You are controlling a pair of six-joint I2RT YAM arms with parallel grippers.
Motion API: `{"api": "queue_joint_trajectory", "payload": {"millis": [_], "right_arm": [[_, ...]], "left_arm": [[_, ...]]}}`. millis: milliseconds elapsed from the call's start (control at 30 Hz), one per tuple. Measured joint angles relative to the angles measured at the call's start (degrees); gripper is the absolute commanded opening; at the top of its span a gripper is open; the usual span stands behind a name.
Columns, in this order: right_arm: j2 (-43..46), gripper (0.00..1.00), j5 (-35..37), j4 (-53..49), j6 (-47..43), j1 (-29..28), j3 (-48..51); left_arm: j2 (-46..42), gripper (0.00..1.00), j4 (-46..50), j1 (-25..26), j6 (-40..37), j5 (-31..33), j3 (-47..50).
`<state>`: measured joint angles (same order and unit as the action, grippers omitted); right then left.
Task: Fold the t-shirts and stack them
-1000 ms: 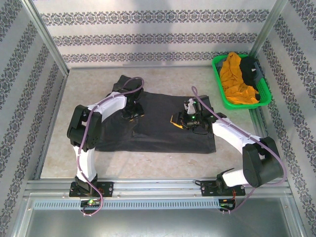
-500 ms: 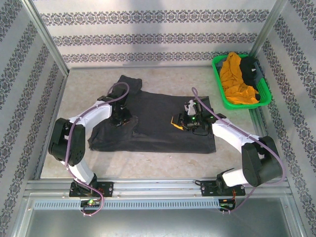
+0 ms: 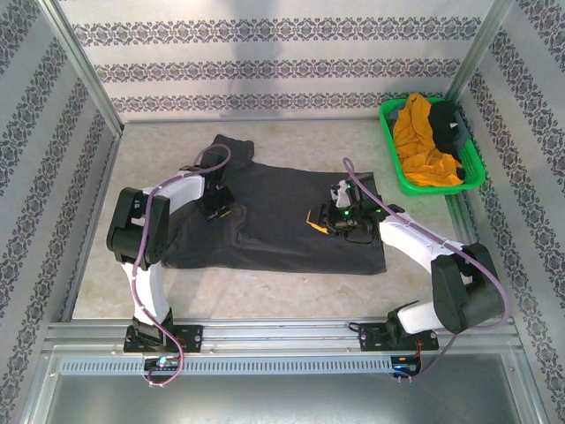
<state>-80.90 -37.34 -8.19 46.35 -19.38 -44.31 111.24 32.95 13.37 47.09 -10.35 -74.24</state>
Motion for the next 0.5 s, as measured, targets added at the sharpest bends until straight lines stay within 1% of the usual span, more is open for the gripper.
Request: {"api": "queue_joint_trajectory", "payload": {"millis": [33, 100, 167, 233, 300, 400, 500], "right_arm": [[0.35, 0.29, 0.13, -0.15, -0.02, 0.17, 0.15], [1.49, 0.27, 0.85, -0.76, -0.07, 0.9, 0.59], [3.3, 0.26, 2.16, -1.84, -0.22, 2.19, 1.29], [5.4, 0.22, 4.07, -3.45, -0.17, 4.11, 2.23], [7.04, 0.18, 6.58, -5.7, -0.04, 6.49, 3.15], [7.15, 0.14, 10.4, -9.49, 0.39, 9.38, 3.91], [5.11, 0.13, 13.77, -13.07, 1.07, 10.27, 3.98]], "left_arm": [[0.02, 0.12, -0.2, 0.0, -0.22, 0.0, -0.2], [-0.33, 0.33, -0.22, 0.0, -0.44, 0.17, -0.17], [-1.9, 0.39, -0.02, 0.0, -0.5, 1.14, 0.5], [-5.46, 0.4, 0.85, 0.0, -0.35, 2.69, 2.03], [-10.71, 0.37, 2.19, -0.15, 0.24, 3.93, 4.07], [-17.18, 0.35, 2.19, -1.38, 1.95, 3.74, 8.15], [-18.43, 0.33, 1.51, -4.31, 4.39, 2.38, 13.18]]}}
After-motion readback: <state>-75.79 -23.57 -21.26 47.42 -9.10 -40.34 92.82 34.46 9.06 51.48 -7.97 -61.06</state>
